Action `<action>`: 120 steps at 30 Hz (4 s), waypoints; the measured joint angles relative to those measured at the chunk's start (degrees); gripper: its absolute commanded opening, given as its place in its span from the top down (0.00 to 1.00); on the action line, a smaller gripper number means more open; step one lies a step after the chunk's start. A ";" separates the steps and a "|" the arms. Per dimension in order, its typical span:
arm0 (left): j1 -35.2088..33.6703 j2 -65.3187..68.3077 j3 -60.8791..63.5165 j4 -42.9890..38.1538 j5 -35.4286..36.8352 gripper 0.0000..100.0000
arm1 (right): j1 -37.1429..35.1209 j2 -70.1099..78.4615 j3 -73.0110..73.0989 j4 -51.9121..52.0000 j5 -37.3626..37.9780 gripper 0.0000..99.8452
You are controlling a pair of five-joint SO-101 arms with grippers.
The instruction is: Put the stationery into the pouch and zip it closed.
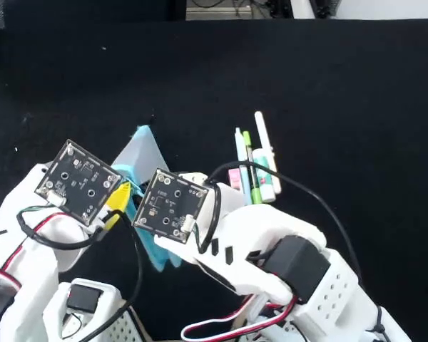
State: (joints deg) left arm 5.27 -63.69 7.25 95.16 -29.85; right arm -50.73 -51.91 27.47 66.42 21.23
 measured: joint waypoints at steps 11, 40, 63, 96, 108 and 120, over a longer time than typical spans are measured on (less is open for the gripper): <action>-0.35 1.58 -3.25 -0.09 1.32 0.76 | -0.09 -0.09 1.41 0.00 0.00 0.99; -0.53 1.85 1.05 -0.18 -3.16 0.77 | -0.09 -0.44 3.52 0.00 0.00 0.99; -0.26 1.67 7.12 2.99 9.23 0.97 | 6.07 0.79 -3.16 3.08 0.44 0.99; -9.85 1.93 6.07 3.43 19.96 0.83 | 16.00 0.88 -5.54 3.43 0.79 0.99; -9.85 1.76 13.89 -5.27 19.96 0.84 | 16.00 0.88 -5.36 3.43 0.79 0.99; -9.76 1.76 15.21 -3.25 19.96 0.97 | 16.62 0.88 -5.36 3.43 0.62 0.99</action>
State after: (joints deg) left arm -4.48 -61.93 22.46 91.91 -9.89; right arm -34.11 -51.03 22.11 69.85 21.85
